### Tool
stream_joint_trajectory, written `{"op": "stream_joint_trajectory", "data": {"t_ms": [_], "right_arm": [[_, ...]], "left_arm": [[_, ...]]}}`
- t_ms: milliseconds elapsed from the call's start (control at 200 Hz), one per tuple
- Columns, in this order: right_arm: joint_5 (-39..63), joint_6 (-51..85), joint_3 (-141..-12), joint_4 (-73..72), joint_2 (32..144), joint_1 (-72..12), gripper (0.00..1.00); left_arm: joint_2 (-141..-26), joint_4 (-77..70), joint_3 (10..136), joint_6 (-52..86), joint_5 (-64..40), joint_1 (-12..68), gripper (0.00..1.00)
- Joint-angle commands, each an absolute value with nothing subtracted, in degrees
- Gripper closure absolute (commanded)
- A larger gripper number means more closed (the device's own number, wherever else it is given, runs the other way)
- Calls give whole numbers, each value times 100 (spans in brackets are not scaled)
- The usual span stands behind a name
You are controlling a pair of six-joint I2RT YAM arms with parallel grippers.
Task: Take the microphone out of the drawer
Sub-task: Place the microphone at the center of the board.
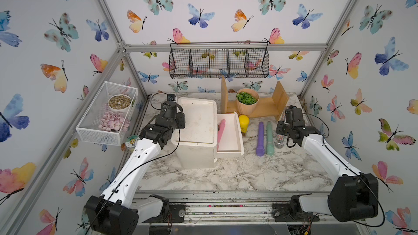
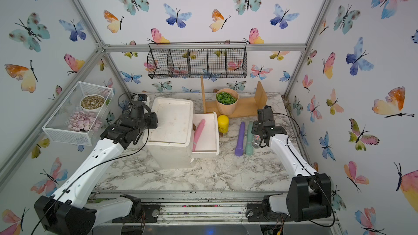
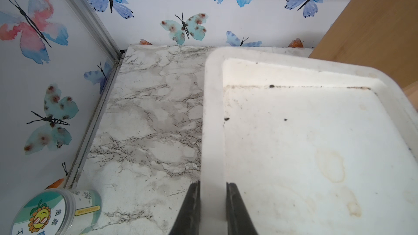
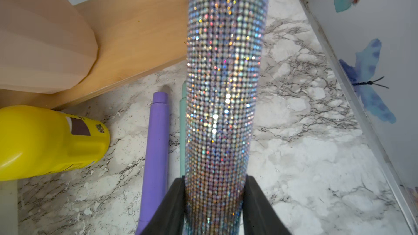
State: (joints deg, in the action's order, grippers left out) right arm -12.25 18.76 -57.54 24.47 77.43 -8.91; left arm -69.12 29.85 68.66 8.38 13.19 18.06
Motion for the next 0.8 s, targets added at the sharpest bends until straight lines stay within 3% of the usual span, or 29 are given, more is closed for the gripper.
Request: {"op": "stream_joint_trajectory", "data": {"t_ms": [0,486,796], "right_arm": [[-628,1680,-5734,2232,7982,-669,83],[-192,1002,-6640,2915,9792,-238,81],[206,949,-6748,2970,10320,-238,79]], "left_arm": [[-7065,3137,6776,765,1512,1784,100],[-7057,3059,6827,783,1311,1784,100],[-7075,3050,6812,740,1326,1784,100]]}}
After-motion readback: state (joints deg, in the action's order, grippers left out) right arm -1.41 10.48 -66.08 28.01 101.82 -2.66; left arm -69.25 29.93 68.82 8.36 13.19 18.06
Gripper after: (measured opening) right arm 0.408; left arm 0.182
